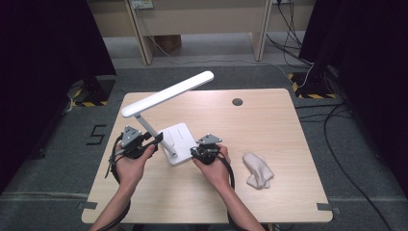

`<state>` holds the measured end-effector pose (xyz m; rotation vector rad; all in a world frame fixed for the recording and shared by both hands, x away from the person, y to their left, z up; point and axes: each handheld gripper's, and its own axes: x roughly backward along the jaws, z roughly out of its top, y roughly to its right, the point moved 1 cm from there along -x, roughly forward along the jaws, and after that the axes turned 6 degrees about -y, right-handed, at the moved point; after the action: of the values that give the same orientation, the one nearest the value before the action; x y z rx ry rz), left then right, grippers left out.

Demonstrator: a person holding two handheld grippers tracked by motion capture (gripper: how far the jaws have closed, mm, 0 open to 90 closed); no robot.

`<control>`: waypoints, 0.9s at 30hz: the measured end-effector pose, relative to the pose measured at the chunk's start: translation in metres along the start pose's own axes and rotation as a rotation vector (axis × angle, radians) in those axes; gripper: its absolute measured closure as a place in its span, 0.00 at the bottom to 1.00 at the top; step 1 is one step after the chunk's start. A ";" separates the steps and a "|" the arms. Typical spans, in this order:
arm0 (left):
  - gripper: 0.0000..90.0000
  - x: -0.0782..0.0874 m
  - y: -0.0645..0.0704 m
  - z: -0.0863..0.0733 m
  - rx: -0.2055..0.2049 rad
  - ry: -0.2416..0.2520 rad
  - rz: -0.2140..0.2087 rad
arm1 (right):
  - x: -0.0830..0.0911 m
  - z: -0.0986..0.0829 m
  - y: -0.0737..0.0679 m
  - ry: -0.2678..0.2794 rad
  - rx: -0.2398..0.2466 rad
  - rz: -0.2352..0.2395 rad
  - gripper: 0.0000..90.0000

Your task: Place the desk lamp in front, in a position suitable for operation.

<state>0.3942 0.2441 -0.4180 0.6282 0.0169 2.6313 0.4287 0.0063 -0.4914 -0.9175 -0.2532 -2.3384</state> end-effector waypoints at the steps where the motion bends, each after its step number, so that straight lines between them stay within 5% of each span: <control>1: 0.63 0.000 -0.001 0.000 0.004 -0.002 -0.004 | -0.001 0.000 -0.001 -0.003 -0.006 0.003 0.58; 8: 0.51 -0.004 0.010 -0.004 -0.001 0.008 0.059 | -0.008 0.000 -0.003 -0.028 -0.007 0.004 0.58; 14: 0.59 -0.009 0.012 0.001 0.003 0.010 0.105 | -0.013 0.001 -0.005 -0.039 -0.006 -0.005 0.58; 27: 0.68 -0.007 0.008 0.008 0.056 0.021 0.090 | -0.018 -0.003 -0.007 -0.053 -0.013 -0.015 0.58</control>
<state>0.3999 0.2329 -0.4134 0.6336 0.0699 2.7323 0.4332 0.0196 -0.5056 -0.9877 -0.2671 -2.3347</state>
